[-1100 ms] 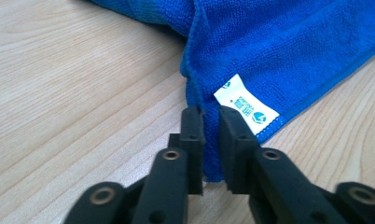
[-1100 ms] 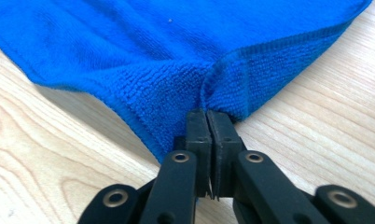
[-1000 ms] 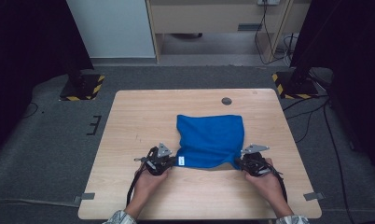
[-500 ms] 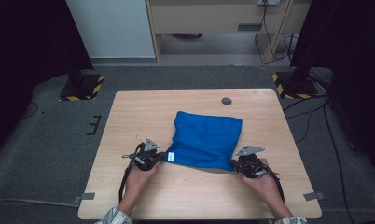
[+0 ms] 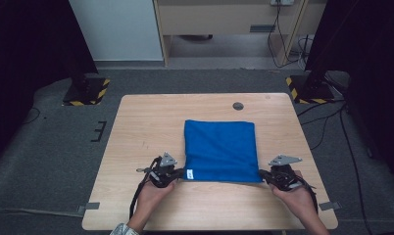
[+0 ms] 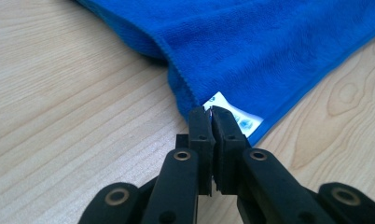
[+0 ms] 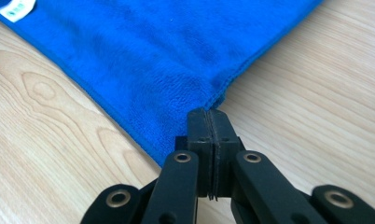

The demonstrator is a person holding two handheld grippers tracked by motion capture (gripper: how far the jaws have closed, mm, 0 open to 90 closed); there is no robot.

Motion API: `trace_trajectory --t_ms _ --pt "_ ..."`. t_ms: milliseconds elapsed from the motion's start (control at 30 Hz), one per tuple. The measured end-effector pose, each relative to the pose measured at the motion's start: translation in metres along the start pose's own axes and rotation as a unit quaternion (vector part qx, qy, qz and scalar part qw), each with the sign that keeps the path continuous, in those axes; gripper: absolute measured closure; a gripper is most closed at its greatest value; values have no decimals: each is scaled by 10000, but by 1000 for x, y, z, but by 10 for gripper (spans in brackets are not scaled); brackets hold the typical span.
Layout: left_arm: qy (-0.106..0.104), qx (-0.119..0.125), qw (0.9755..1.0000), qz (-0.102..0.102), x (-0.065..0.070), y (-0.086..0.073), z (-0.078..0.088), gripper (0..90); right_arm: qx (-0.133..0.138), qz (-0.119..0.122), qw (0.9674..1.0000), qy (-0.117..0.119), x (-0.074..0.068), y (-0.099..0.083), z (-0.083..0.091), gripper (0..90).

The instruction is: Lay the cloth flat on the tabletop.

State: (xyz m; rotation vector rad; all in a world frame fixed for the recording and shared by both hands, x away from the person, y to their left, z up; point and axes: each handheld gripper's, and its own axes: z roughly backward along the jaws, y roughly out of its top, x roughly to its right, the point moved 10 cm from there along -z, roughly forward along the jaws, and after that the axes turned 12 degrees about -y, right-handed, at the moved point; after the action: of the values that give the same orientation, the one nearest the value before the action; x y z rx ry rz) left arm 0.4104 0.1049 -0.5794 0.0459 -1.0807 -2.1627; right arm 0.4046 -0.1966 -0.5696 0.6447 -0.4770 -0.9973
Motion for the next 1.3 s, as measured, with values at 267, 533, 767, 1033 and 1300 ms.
trace_trajectory --t_ms 267,533,767,1033,1300 --pt "67 -27 9999 88 -4 -6 7 884 -15 72 9999 105 -6 -2 0 894" --pt "44 -69 9998 200 14 -12 11 882 -28 176 9998 50 -3 -10 11 893" --pt "228 153 9993 241 11 -14 19 474 -38 234 9997 -36 -3 -15 12 615" --pt "387 408 9983 119 -9 -4 23 213 184 110 9995 -253 4 -7 4 309" --pt "507 447 9973 289 -34 -2 16 122 361 -91 9987 -334 9 7 -14 187"
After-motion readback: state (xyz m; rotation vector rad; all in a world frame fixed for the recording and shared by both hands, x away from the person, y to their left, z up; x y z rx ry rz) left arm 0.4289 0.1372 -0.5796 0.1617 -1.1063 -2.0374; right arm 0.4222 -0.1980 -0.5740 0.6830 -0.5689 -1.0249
